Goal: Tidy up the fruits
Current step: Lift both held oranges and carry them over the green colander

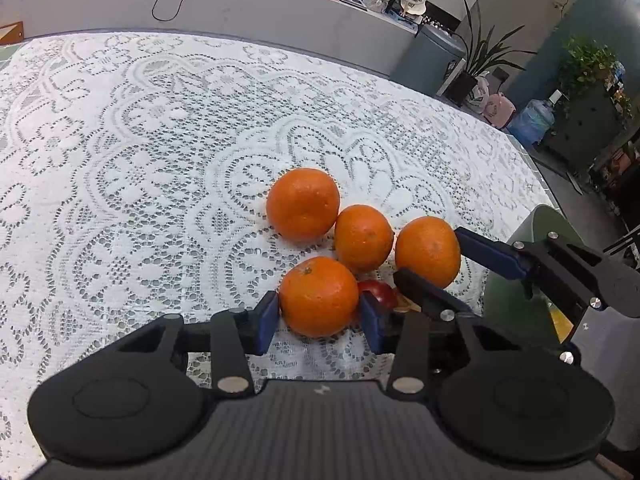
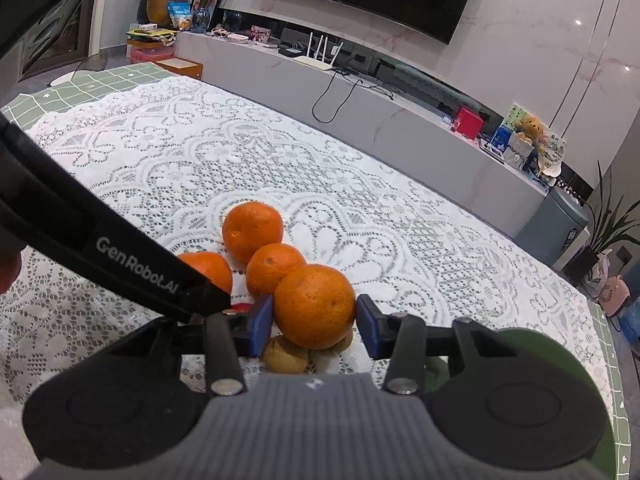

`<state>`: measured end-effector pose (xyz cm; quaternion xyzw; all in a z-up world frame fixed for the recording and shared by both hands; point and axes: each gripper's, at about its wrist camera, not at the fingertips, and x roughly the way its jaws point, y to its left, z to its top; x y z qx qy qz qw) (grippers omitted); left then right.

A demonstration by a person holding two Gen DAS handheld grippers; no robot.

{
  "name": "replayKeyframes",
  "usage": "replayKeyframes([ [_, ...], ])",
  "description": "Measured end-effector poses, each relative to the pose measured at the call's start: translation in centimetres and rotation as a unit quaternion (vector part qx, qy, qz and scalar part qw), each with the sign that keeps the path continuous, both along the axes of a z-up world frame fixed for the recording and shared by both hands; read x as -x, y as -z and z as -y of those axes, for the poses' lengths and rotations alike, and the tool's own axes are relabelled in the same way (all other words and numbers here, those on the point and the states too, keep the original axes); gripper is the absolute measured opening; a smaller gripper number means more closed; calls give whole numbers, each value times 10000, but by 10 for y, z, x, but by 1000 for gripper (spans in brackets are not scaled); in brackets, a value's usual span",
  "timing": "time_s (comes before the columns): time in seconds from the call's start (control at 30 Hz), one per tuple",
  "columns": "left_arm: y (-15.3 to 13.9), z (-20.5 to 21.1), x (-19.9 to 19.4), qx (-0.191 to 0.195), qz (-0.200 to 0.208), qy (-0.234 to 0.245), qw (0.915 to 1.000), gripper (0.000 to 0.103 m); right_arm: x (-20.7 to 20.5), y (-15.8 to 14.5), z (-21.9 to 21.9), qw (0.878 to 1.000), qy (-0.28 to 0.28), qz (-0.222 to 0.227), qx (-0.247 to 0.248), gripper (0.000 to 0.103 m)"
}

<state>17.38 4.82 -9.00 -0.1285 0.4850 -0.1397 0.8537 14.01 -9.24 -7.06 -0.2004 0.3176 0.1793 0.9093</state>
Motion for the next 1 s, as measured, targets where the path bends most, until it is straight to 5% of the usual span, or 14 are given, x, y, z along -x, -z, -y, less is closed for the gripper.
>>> replayKeyframes([
  [0.53, -54, 4, 40, 87, 368, 2, 9993, 48, 43, -53, 33, 9978, 95, 36, -658, 43],
  [1.0, -98, 65, 65, 47, 660, 897, 9938, 48, 67, -84, 141, 9762, 788, -1048, -1729, 43],
])
